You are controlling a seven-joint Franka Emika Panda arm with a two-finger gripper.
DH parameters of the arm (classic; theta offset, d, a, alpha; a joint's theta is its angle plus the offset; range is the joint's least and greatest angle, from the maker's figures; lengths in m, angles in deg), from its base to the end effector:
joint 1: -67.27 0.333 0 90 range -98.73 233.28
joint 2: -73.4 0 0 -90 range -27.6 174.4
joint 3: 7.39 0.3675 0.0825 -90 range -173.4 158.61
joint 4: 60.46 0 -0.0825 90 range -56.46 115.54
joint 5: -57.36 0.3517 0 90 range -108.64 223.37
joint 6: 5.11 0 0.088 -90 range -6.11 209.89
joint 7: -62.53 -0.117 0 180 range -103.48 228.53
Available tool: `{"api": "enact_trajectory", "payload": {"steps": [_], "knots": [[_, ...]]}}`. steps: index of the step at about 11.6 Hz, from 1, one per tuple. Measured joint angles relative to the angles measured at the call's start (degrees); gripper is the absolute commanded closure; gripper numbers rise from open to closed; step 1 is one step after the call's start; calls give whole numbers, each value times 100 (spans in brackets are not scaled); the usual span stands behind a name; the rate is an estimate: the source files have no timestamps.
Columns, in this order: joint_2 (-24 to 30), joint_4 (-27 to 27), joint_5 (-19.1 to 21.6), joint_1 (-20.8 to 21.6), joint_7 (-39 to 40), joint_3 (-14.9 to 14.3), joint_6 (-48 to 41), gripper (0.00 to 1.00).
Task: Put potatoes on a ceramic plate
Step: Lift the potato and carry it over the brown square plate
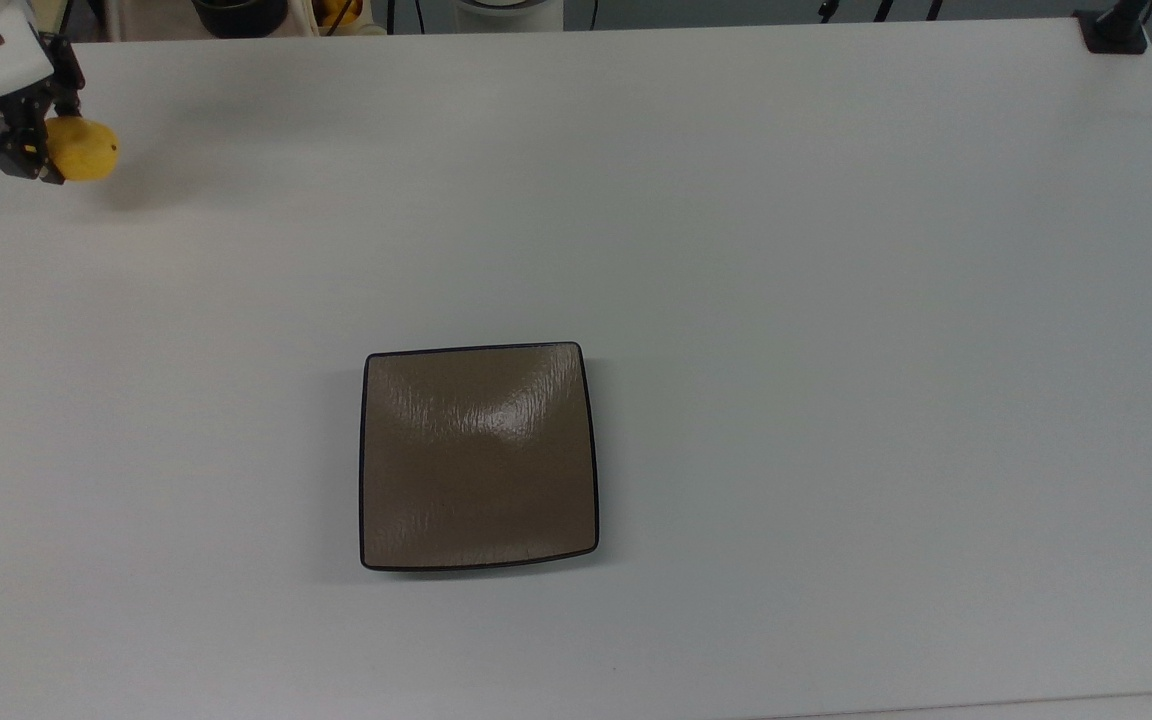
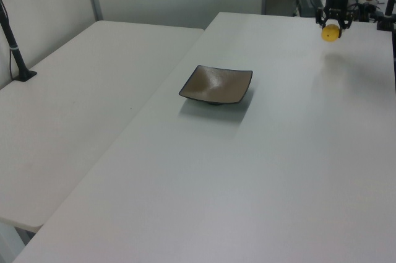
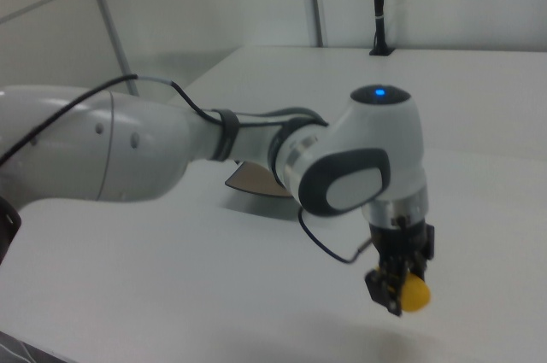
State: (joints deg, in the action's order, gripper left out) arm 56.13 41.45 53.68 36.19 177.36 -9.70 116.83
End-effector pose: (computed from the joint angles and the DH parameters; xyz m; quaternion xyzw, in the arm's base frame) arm 0.5245 -0.3467 0.4476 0.7458 0.6649 -0.0257 0.0324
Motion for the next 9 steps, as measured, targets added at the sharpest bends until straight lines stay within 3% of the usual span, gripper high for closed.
{"api": "enact_trajectory", "payload": {"steps": [4, 7, 9], "knots": [[478, -510, 448, 626, -2057, 19, -1168, 100], [799, -534, 624, 1380, -4534, 28, -1355, 100], [892, -538, 945, 1746, -5714, 28, -1356, 100]]}}
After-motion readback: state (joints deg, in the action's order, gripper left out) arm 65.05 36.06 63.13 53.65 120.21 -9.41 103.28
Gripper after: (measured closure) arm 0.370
